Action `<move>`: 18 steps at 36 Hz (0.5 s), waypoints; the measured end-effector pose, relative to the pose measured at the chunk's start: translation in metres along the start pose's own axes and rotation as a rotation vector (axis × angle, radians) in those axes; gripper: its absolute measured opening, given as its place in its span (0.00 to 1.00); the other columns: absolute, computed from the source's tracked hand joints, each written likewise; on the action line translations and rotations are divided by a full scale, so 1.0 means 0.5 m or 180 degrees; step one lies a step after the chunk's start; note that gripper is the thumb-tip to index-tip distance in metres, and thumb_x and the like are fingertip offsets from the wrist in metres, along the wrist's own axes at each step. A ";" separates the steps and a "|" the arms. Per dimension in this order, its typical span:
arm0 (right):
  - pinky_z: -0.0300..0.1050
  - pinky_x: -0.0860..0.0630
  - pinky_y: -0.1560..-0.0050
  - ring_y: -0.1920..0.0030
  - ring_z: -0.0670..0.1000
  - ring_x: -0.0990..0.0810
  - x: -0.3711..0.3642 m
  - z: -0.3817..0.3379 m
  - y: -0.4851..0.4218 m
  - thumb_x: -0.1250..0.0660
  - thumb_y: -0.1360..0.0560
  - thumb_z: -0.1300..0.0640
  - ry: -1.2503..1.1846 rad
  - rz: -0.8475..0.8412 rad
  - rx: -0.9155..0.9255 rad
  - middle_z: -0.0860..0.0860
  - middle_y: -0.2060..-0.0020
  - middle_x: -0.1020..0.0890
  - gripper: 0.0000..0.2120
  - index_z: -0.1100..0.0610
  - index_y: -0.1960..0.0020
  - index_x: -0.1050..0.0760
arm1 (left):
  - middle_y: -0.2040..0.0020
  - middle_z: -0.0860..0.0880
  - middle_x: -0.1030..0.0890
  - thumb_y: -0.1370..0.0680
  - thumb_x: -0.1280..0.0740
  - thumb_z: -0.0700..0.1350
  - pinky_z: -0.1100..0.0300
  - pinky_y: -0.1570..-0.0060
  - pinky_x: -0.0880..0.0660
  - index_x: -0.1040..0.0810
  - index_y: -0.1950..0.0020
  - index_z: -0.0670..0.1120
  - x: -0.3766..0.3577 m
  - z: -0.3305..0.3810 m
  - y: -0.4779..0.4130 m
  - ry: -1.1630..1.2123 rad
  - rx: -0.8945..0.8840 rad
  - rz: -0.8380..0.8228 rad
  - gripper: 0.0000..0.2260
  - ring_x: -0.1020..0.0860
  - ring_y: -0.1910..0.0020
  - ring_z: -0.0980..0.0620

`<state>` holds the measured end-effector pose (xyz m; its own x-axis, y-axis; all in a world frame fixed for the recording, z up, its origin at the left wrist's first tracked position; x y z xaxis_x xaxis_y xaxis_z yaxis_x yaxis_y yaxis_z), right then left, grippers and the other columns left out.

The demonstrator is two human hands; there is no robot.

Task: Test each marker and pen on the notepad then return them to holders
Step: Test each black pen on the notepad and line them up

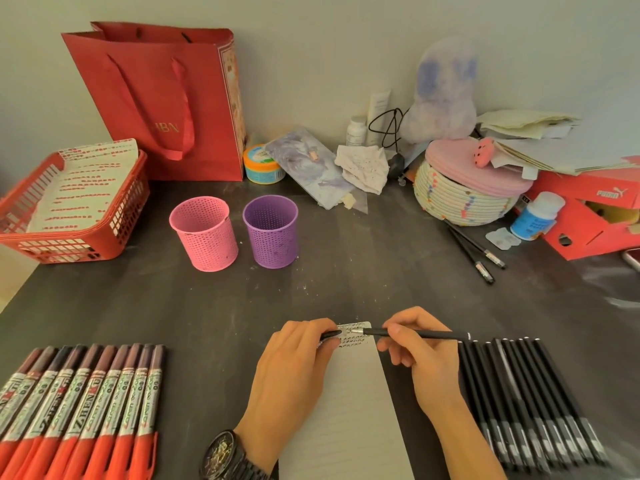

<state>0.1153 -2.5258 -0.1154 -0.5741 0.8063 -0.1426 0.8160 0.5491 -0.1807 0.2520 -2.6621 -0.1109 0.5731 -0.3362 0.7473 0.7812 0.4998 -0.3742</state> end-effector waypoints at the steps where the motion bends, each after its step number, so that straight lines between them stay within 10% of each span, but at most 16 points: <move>1: 0.34 0.30 0.73 0.75 0.48 0.26 0.000 0.001 -0.001 0.36 0.23 0.72 0.0021 -0.0001 -0.0007 0.59 0.71 0.18 0.09 0.64 0.58 0.21 | 0.50 0.61 0.20 0.19 0.40 0.55 0.61 0.52 0.28 0.26 0.44 0.57 0.001 0.001 0.000 -0.0005 -0.0016 0.0004 0.07 0.29 0.51 0.61; 18: 0.32 0.29 0.71 0.72 0.45 0.22 -0.022 0.002 0.002 0.32 0.26 0.61 0.0293 -0.0359 -0.0098 0.59 0.67 0.16 0.05 0.65 0.56 0.23 | 0.50 0.62 0.21 0.20 0.40 0.55 0.64 0.53 0.32 0.27 0.43 0.58 -0.003 0.009 0.002 -0.0162 -0.0327 -0.0007 0.07 0.27 0.52 0.60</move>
<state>0.1225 -2.5344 -0.1152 -0.6547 0.7552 -0.0329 0.7493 0.6426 -0.1603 0.2509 -2.6573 -0.1099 0.5600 -0.2951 0.7741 0.8052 0.4136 -0.4249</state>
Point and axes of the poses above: each hand's wrist, its own y-axis away from the middle knuckle, its own x-axis out of the back of the hand, z = x × y, the point moved 8 cm from there along -y, towards the middle knuckle
